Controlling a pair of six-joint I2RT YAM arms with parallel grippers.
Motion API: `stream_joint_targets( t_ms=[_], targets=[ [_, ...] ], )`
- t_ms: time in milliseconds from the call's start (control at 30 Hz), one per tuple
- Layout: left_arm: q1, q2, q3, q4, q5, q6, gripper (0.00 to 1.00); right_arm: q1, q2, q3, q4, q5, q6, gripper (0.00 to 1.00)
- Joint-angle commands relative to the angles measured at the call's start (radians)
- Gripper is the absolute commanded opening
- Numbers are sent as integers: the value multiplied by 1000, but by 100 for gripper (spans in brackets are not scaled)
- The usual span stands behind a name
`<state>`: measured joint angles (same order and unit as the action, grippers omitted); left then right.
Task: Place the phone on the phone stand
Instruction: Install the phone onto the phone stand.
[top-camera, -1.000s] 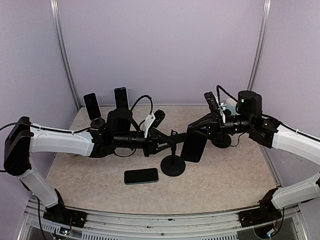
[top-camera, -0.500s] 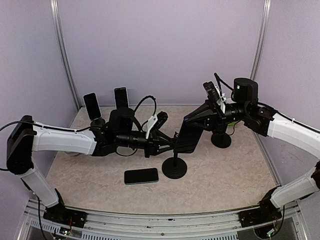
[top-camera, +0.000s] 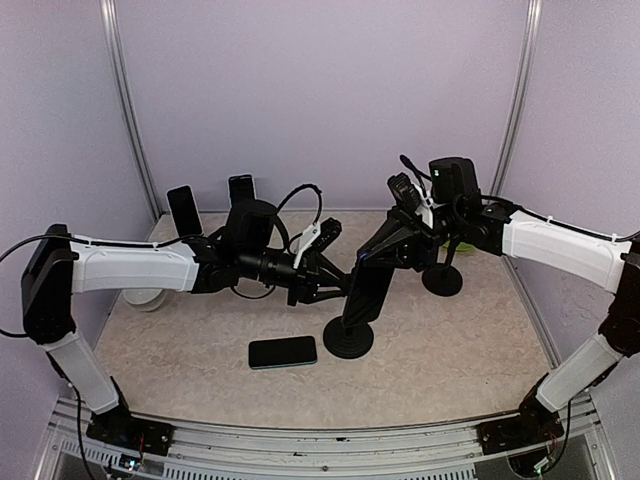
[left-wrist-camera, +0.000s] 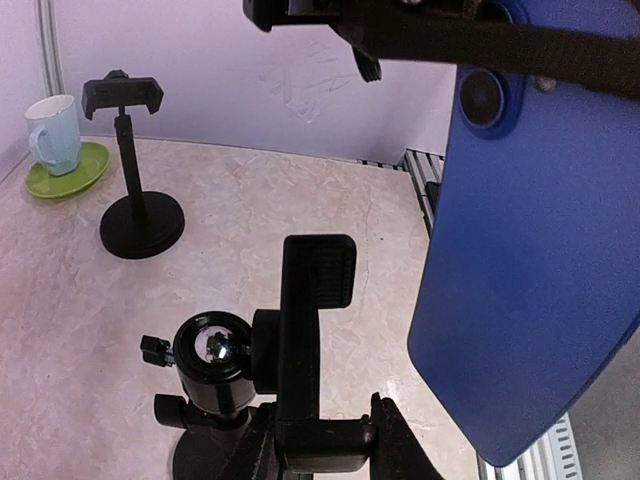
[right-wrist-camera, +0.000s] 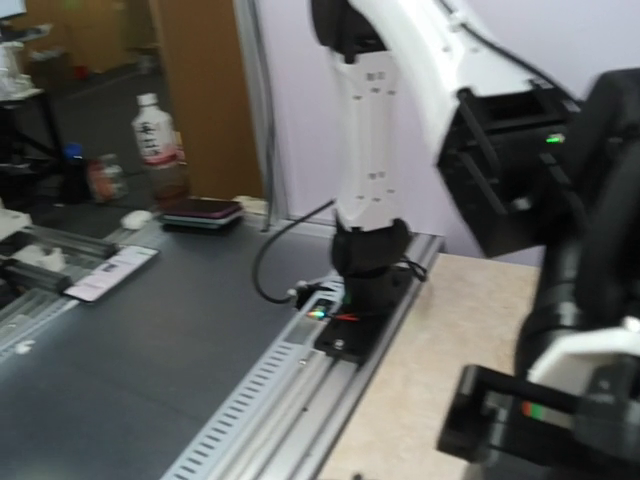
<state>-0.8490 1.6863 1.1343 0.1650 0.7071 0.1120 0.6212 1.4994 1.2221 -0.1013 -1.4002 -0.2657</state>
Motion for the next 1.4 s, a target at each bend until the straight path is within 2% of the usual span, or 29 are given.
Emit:
stream_joint_targets(
  t_ms=[0,133,400,567,967,1200,1367],
  targets=[
    [11,26,76,-57,76,66,0,14,28,58,7,-131,-38,0],
    [13,34,91,-75,95,78,0,27,68,74,-50,-117,-102,0],
    [20,50,128,-146,130,121,0,52,202,268,-483,-9,-419,0],
    [29,52,143,-174,145,137,0,61,253,335,-606,32,-510,0],
    [51,35,142,-220,177,178,0,59,265,335,-656,131,-535,0],
    [53,35,145,-267,198,223,0,49,278,358,-672,117,-587,0],
    [57,32,158,-314,223,274,0,47,303,401,-744,67,-678,0]
  ],
)
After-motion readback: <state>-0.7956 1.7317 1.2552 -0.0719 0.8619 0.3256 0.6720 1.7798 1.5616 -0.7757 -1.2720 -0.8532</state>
